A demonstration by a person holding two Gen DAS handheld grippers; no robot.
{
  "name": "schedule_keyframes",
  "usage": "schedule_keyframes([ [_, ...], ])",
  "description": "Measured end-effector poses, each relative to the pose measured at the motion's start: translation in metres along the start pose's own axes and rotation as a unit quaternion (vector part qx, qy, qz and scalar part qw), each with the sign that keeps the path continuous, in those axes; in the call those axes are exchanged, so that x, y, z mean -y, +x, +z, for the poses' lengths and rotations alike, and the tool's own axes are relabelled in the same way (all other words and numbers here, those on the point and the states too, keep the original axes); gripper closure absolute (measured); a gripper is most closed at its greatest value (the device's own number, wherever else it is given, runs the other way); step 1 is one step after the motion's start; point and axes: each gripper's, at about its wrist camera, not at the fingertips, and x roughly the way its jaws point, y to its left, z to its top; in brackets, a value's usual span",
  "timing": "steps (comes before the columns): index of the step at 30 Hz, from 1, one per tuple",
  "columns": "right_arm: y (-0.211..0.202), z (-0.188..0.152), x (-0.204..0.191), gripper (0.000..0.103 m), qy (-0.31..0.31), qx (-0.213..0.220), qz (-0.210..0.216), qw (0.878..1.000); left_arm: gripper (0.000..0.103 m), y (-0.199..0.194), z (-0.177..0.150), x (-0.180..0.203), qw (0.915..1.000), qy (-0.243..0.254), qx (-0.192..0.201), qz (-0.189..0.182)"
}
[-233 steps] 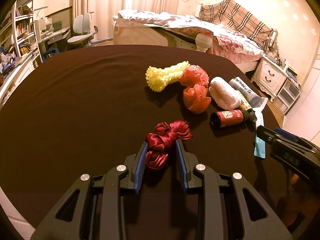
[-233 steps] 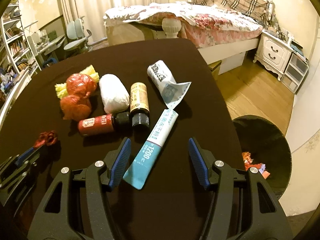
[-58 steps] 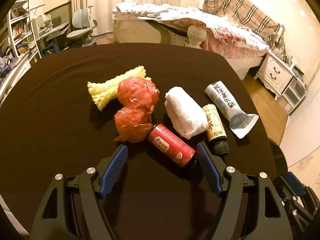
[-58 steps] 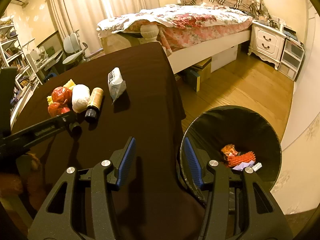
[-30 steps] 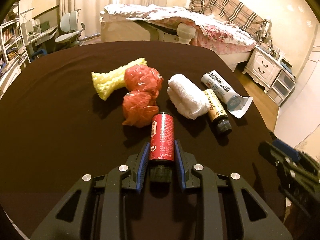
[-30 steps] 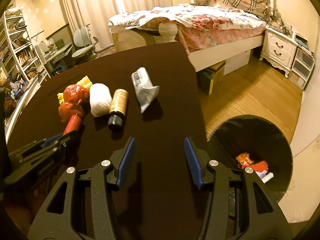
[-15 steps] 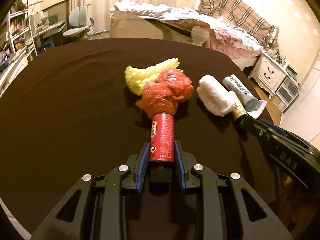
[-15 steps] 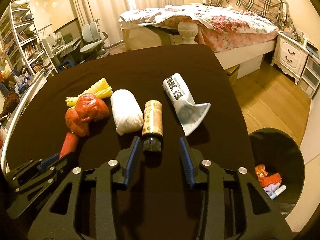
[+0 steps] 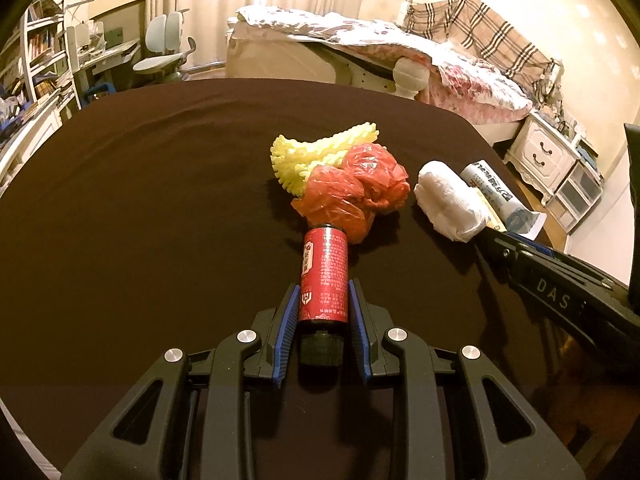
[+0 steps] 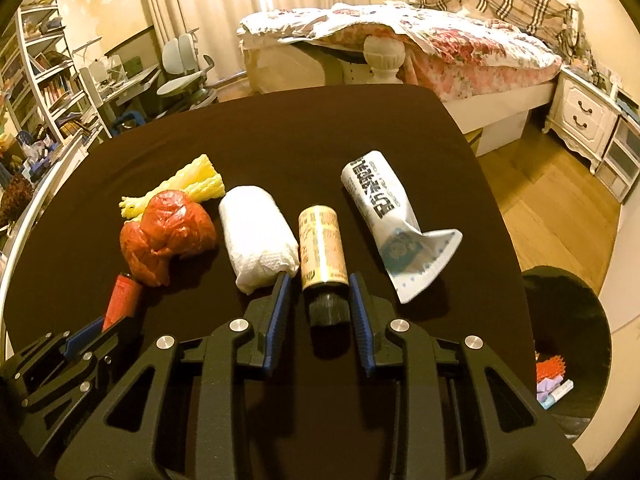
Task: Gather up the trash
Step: 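Lift the red can and gold bottle off the table with both grippers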
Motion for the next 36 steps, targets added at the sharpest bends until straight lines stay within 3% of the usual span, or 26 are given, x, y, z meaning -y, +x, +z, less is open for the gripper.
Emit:
schedule_keyframes([
  [4, 0.007, 0.003, -0.001, 0.080, -0.001, -0.005, -0.001, 1.000, 0.076, -0.001, -0.001, -0.001, 1.0000, 0.000, 0.002, -0.001],
  [25, -0.038, -0.038, 0.014, 0.080, 0.003, 0.002, 0.014, 1.000, 0.076, -0.017, -0.016, 0.011, 0.9997, 0.013, 0.015, -0.013],
  [36, -0.078, -0.060, 0.050, 0.080, 0.031, 0.026, 0.005, 0.999, 0.076, -0.029, -0.027, 0.053, 0.9974, 0.054, 0.024, -0.041],
])
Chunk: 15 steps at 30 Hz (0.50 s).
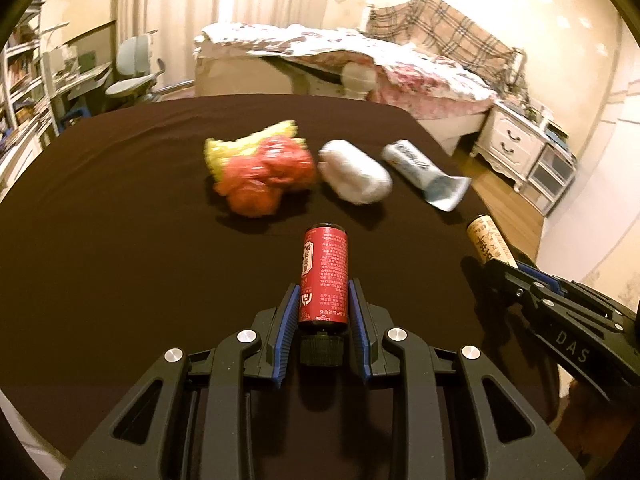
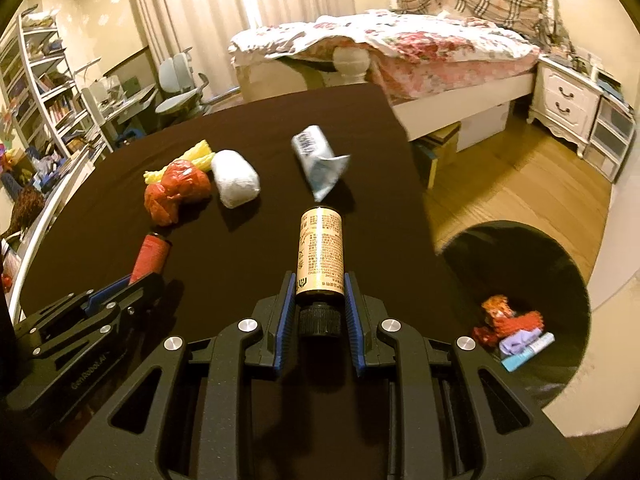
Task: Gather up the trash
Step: 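Lift the red can and gold bottle off the table with both grippers, then carry can and bottle over the black bin and open both grippers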
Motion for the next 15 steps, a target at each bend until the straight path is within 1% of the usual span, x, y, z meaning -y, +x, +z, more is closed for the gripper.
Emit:
schedule_keyframes([
  [8, -0.023, -0.011, 0.042, 0.080, 0.037, 0.021, -0.030, 0.999, 0.076, 0.000, 0.000, 0.049, 0.9986, 0.043, 0.008, -0.029],
  [15, -0.034, -0.018, 0.084, 0.080, 0.073, 0.032, -0.060, 0.995, 0.076, 0.008, 0.006, 0.091, 0.9958, 0.074, 0.013, -0.053],
])
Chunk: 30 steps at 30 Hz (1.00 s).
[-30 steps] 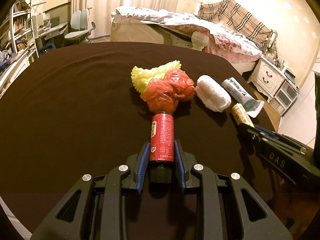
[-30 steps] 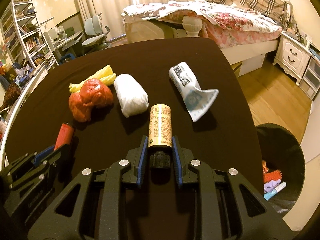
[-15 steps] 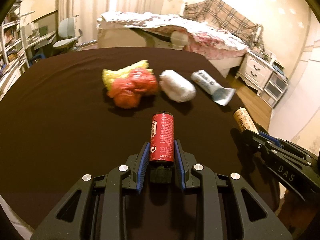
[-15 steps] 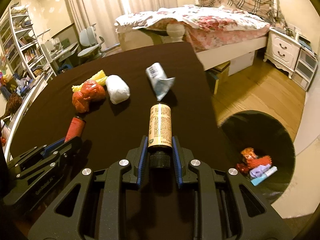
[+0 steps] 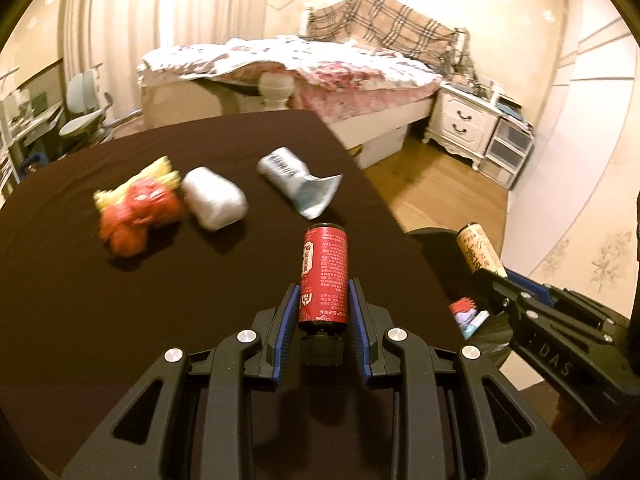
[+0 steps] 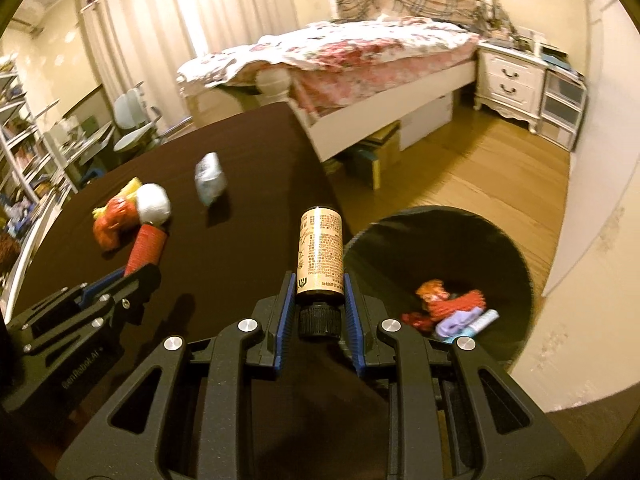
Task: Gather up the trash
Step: 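Carry can and bottle over the black bin and open both grippers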
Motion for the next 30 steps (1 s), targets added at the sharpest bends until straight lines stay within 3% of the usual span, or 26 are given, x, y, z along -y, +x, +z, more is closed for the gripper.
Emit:
schedule_keyframes([
  [10, -0.003, -0.001, 0.040, 0.080, 0.033, 0.011, -0.034, 0.999, 0.076, 0.022, 0.014, 0.045, 0.9993, 0.028, -0.003, -0.024],
  [30, 0.005, -0.003, 0.078, 0.079, 0.071, 0.014, -0.064, 0.995, 0.076, 0.053, 0.018, 0.097, 0.9963, 0.080, -0.017, -0.024],
])
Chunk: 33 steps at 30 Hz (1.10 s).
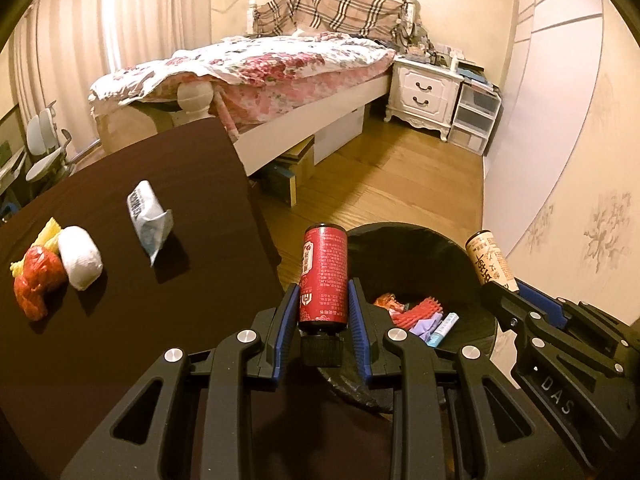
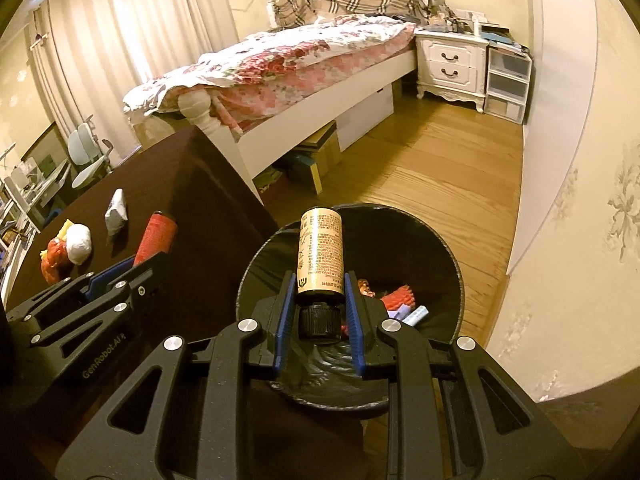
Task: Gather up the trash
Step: 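Carry can and bottle over the black bin and open both grippers, then move both grippers back over the table toward the red plastic bags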
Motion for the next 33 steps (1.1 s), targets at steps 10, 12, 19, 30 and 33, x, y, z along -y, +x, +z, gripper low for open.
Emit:
schedule_keyframes([
  [10, 0.001, 0.002, 0.014, 0.079, 0.013, 0.002, -0.013, 1.000, 0.076, 0.007, 0.008, 0.013, 0.9999, 0.013, -0.002, -0.007],
  [12, 0.001, 0.002, 0.016, 0.079, 0.015, 0.003, -0.016, 1.000, 0.075, 0.008, 0.008, 0.016, 0.9998, 0.016, -0.005, -0.008],
  [19, 0.002, 0.003, 0.023, 0.078, 0.025, 0.004, -0.024, 0.999, 0.057, 0.009, 0.010, 0.014, 0.9999, 0.006, -0.008, -0.007],
  [30, -0.003, 0.004, 0.018, 0.060, 0.019, 0.012, -0.034, 0.999, 0.027, -0.006, 0.004, 0.006, 0.9997, 0.006, 0.014, 0.020],
  [33, -0.002, 0.003, 0.012, 0.059, 0.014, 0.011, -0.032, 0.999, 0.027, -0.009, 0.002, -0.003, 0.9993, 0.001, 0.016, 0.033],
])
